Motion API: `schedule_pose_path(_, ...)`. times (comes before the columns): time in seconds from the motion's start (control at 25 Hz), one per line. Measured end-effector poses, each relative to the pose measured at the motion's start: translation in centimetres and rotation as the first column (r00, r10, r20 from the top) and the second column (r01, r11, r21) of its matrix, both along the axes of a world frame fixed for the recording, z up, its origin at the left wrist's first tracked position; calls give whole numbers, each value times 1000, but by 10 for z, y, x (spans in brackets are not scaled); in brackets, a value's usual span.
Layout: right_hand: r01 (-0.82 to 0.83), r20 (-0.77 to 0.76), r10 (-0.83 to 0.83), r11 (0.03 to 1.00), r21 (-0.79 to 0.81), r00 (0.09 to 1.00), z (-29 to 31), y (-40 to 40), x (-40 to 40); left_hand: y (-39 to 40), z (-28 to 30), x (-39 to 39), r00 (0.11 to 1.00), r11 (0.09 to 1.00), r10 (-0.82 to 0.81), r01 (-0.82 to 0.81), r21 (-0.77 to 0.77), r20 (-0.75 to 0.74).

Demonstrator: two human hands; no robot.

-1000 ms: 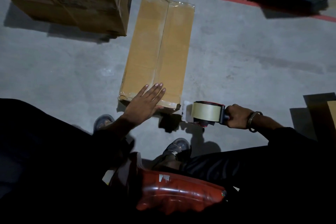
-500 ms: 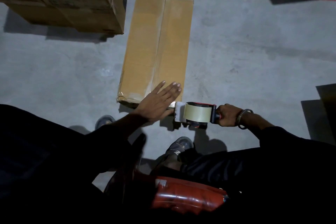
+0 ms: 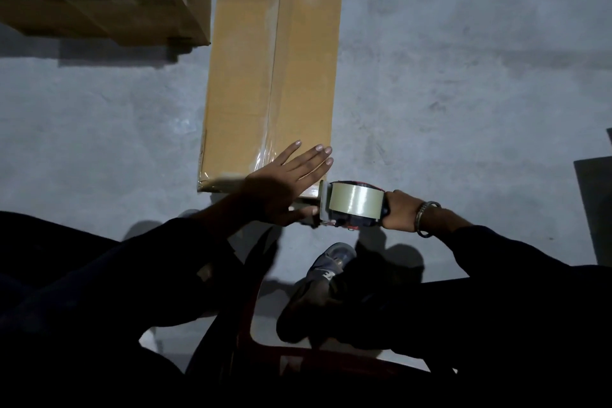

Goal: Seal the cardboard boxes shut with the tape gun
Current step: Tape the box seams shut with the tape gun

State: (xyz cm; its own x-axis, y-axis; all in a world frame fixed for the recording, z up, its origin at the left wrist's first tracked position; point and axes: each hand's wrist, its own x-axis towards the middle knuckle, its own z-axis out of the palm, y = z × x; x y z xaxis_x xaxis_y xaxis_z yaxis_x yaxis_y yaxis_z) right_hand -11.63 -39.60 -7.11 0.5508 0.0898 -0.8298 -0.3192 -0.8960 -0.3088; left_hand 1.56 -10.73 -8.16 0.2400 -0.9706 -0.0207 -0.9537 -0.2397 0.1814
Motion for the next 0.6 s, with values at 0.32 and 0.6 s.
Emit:
schedule_pose_path(0.32,11,-27,-11,1000,-8,1000,-6,-5,3,-8,-13,9,982,992,87,-101,-78,-168)
schedule_pose_path(0.6,15,-98,-42,965,-262,994,-33,17,-24,-11,-22,4,988,983,111,-125,-133,-107)
